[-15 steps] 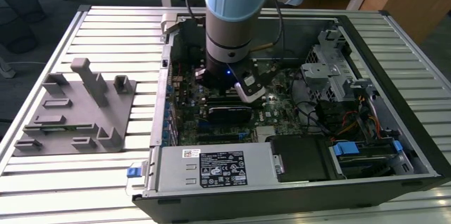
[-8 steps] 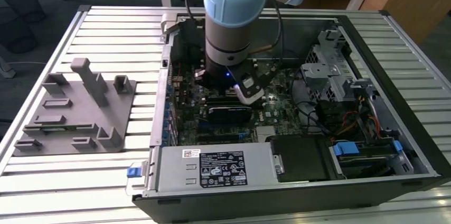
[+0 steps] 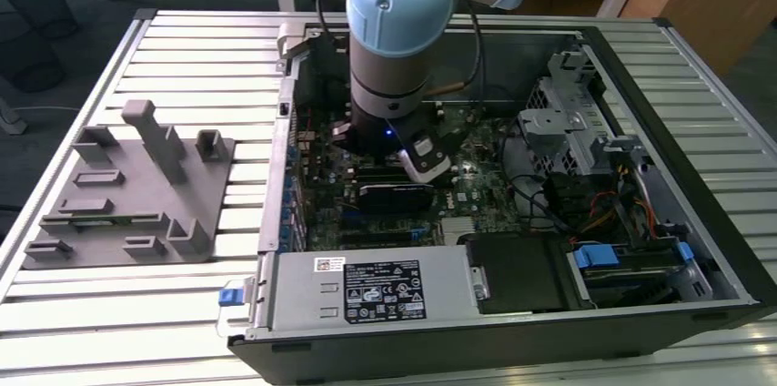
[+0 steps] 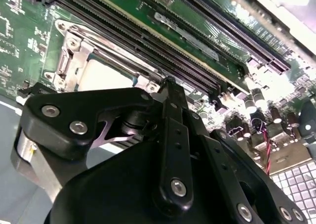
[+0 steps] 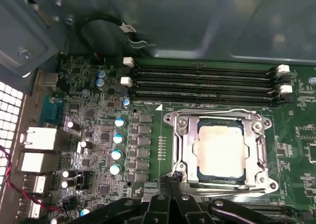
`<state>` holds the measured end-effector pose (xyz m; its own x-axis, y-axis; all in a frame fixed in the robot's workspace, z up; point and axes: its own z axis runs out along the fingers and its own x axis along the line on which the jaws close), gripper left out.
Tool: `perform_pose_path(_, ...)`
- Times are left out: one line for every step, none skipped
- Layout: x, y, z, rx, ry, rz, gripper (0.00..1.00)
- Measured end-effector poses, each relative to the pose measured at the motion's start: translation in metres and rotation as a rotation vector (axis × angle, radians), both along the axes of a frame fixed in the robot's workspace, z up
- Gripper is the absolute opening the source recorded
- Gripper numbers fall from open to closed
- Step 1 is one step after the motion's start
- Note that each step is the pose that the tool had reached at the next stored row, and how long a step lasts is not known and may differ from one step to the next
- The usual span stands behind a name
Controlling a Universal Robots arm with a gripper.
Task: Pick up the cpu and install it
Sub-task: 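Install the second cpu locking lever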
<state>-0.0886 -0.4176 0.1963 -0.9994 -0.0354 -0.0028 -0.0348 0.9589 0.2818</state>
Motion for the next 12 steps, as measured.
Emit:
perform_pose_path(-0.0011,0.0,-0.0004,0.006,-0.0001,-0.001,0.11)
perform_pose_path(-0.0018,0.0001,-0.0008,0.013,-0.0003,-0.001,0.11)
perform_pose_path(-0.0019,0.0,-0.0011,0.0178,-0.0002,-0.002,0.11)
perform_pose_path(-0.002,-0.0001,-0.0011,0.0192,-0.0002,-0.002,0.11)
perform_pose_path(-0.002,-0.0001,-0.0011,0.0193,-0.0001,-0.003,0.11)
perform_pose_path(-0.002,-0.0001,-0.0011,0.0193,-0.0001,-0.003,0.11)
perform_pose_path(-0.002,-0.0001,-0.0011,0.0193,-0.0001,-0.003,0.11)
perform_pose_path(-0.002,-0.0002,-0.001,0.0192,0.0,-0.003,0.11)
perform_pose_path(-0.002,-0.0002,-0.001,0.0193,0.0,-0.003,0.11)
perform_pose_path(-0.002,-0.0002,-0.0007,0.0193,-0.0002,-0.003,0.11)
perform_pose_path(-0.002,-0.0002,0.0007,0.0193,-0.0001,-0.003,0.11)
perform_pose_path(-0.002,-0.0002,0.0028,0.0193,0.0,-0.003,0.11)
